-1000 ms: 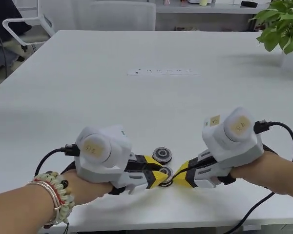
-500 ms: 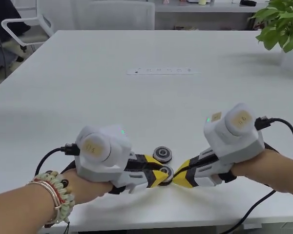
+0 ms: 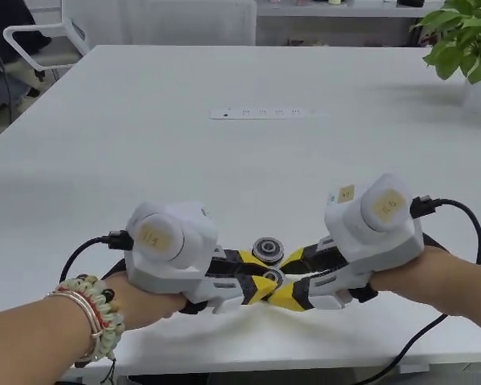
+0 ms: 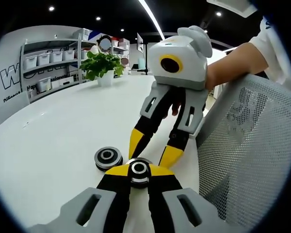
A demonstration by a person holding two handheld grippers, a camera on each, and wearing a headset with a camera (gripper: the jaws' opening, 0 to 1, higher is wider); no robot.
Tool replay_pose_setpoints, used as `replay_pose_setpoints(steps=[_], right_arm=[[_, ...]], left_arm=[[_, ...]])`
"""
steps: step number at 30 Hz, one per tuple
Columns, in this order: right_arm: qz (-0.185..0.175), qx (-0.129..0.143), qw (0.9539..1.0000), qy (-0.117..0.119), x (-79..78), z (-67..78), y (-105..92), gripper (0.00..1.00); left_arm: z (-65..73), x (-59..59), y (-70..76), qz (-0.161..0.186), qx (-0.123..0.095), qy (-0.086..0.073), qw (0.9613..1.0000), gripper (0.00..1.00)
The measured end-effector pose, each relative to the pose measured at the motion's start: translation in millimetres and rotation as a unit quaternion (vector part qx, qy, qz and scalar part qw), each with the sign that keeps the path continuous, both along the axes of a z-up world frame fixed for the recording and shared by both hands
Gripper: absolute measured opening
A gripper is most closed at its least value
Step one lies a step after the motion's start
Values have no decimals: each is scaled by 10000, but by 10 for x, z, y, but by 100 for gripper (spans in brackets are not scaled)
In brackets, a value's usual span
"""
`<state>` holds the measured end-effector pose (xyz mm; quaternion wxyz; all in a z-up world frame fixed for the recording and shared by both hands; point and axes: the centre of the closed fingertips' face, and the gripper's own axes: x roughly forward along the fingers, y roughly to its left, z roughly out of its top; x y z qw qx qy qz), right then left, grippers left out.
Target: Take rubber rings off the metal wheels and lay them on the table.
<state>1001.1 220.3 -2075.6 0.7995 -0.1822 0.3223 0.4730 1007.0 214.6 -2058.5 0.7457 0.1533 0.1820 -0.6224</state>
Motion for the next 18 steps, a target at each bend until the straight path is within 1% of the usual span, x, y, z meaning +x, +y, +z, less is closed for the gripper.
replay_pose_setpoints(steps=[7, 11, 14, 15, 18], right_arm=[[111, -12, 9999, -31, -5, 14, -19, 21], [124, -1, 9999, 9, -5, 11, -39, 20], [117, 4, 9999, 88, -13, -4, -70, 17], [88, 48, 9999, 126, -20, -1, -76, 17], [105, 48, 9999, 114, -28, 2, -70, 16]], left_arm=[[1, 0, 0, 4, -1, 2, 10000, 8], [1, -2, 1, 7, -4, 11, 10000, 8], [0, -3, 2, 9, -7, 18, 10000, 8], [0, -3, 2, 9, -7, 18, 10000, 8], [-1, -2, 3, 21, -16, 42, 10000, 8]])
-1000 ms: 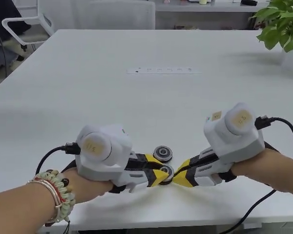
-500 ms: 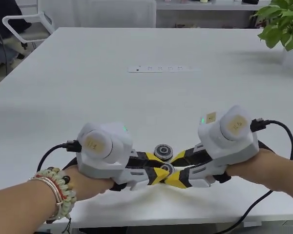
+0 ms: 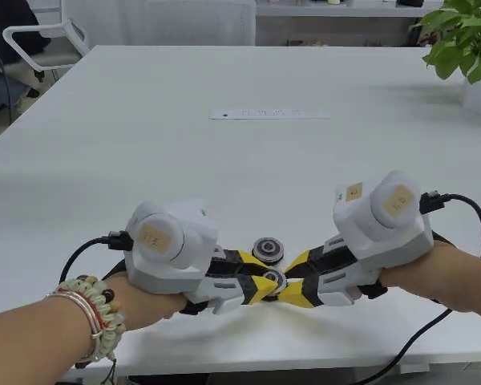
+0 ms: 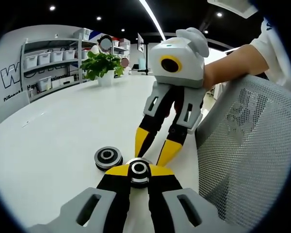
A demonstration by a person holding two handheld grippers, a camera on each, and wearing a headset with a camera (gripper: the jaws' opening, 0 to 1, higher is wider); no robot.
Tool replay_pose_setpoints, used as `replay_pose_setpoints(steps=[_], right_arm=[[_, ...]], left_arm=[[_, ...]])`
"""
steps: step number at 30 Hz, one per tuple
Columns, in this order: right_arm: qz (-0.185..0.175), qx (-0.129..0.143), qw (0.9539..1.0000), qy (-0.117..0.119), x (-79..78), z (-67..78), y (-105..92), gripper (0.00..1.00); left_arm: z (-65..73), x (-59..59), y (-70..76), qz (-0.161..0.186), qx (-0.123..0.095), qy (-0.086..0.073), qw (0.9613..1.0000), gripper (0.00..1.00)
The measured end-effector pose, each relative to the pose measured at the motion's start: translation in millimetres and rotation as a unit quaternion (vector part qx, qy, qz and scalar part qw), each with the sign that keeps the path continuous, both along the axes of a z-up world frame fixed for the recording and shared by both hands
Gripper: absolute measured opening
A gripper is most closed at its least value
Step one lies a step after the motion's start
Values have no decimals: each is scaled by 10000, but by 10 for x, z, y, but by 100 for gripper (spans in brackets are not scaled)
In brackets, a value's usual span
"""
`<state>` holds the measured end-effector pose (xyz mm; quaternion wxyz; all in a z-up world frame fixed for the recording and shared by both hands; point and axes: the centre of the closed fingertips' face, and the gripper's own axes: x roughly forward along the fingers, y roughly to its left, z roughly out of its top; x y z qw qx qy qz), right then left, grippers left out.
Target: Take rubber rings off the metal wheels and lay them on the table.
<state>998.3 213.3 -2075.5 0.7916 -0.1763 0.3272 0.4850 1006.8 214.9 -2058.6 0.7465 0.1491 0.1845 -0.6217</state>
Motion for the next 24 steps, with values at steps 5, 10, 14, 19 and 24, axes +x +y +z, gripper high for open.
replay_pose_setpoints(steps=[5, 10, 14, 19, 24], right_arm=[[-19, 27, 10000, 57, -6, -1, -4, 15], [-149, 64, 9996, 222, -17, -31, -46, 0], [-100, -22, 9998, 162, -13, -38, -32, 0], [-264, 1, 9993, 253, -2, -41, -53, 0], [-696, -75, 9968, 379, 91, -31, -119, 0]], left_arm=[[-3, 3, 3, 15, -7, 22, 10000, 8], [-4, -7, 0, 0, -21, 39, 10000, 8], [-5, -4, 0, 3, -18, 31, 10000, 8], [-6, 2, 1, 13, -23, 34, 10000, 8], [-7, 4, -1, 20, -27, 42, 10000, 8]])
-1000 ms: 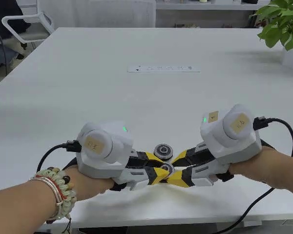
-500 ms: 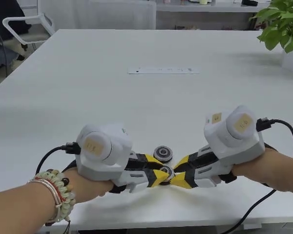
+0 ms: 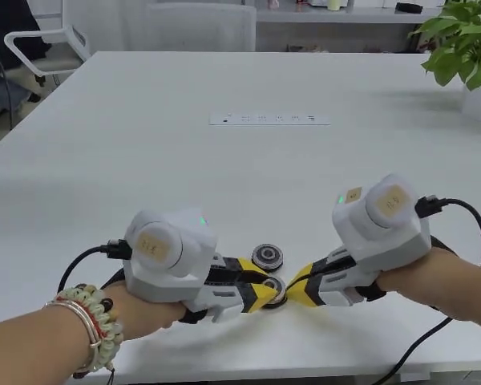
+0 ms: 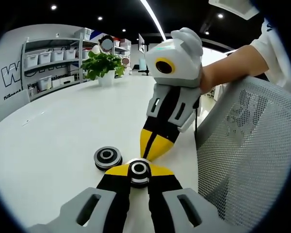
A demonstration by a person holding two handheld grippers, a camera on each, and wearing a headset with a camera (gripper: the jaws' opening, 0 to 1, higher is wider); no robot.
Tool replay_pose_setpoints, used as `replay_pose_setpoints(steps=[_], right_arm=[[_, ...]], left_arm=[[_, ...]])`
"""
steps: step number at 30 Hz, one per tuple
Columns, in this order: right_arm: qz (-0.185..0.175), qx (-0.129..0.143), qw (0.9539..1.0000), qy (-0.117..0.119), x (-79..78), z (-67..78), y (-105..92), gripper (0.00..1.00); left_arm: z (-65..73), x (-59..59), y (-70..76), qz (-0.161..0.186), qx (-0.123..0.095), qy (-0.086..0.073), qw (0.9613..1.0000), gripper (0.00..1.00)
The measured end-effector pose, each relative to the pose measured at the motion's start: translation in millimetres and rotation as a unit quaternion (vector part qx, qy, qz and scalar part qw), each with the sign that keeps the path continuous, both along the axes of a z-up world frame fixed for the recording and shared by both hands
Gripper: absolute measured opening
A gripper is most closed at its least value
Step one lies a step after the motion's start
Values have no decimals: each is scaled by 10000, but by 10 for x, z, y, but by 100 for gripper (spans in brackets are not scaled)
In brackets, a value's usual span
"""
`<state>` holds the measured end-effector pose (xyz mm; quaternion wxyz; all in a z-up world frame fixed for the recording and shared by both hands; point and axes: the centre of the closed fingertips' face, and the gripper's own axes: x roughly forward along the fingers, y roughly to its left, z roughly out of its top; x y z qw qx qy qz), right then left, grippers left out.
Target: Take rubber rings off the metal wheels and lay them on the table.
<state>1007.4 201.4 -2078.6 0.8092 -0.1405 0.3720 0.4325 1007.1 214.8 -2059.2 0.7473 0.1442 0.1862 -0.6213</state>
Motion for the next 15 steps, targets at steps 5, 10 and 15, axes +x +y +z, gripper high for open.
replay_pose_setpoints(steps=[5, 10, 15], right_arm=[[-453, 364, 9974, 414, -7, 10, -20, 0], [-1073, 555, 9869, 1071, -30, -13, -27, 0], [-1388, 610, 9800, 1290, -14, -32, -28, 0]], left_arm=[[1, 0, -4, -8, 3, 1, 10000, 8], [1, -7, -7, -34, 14, -19, 10000, 8], [1, -10, -6, -45, 22, -35, 10000, 8]])
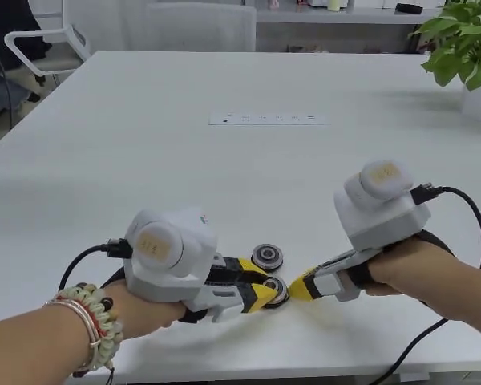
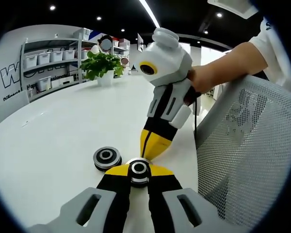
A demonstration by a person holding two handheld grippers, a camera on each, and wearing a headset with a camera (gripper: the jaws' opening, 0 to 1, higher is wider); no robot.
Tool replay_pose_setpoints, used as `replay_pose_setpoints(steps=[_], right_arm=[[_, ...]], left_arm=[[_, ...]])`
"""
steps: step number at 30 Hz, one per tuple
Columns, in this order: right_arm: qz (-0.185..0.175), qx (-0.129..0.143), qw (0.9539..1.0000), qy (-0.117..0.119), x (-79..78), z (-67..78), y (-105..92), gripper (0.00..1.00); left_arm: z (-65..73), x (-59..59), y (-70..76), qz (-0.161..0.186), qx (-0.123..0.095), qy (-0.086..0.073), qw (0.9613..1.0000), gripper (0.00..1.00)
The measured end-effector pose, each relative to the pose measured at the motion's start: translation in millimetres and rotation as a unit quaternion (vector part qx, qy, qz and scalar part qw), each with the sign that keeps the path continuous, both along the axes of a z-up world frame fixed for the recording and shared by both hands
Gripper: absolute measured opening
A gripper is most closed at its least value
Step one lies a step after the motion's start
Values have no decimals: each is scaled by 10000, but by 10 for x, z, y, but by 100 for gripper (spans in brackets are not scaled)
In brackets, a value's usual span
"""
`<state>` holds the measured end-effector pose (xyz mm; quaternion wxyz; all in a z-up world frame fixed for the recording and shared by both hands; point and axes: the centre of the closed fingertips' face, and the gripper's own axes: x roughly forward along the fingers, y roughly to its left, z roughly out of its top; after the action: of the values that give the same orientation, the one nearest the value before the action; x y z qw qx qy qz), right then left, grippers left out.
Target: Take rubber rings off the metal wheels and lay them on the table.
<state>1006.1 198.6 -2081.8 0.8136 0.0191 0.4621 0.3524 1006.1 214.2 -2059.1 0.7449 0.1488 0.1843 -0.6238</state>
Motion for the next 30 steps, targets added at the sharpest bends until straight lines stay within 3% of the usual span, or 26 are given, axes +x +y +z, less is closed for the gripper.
replay_pose_setpoints(steps=[6, 8, 15, 18, 19, 20, 25, 30], right_arm=[[-225, 160, 9996, 58, -11, 20, -9, 0], [-373, 422, 9983, 117, -15, 38, -8, 0], [-510, 830, 9951, 148, -29, 100, -18, 0], [-589, 1048, 9924, 244, -33, 157, 13, 0], [-608, 1251, 9899, 268, -37, 202, 58, 0], [-632, 1225, 9899, 345, -58, 194, 56, 0], [-583, 1049, 9923, 298, -63, 178, 49, 0], [-548, 1067, 9923, 302, -74, 205, 75, 0]], left_arm=[[2, -3, 2, 1, -4, 7, 10000, 8], [2, -4, 4, -3, -15, 18, 10000, 8], [2, -2, 4, -19, -22, 10, 10000, 8], [3, -3, 3, -31, -24, 7, 10000, 8], [3, -3, 4, -32, -25, 4, 10000, 8], [3, -3, 4, -36, -22, -3, 10000, 8], [2, -2, 3, -49, -1, -34, 10000, 8], [0, 1, 7, -48, 11, -48, 10000, 8]])
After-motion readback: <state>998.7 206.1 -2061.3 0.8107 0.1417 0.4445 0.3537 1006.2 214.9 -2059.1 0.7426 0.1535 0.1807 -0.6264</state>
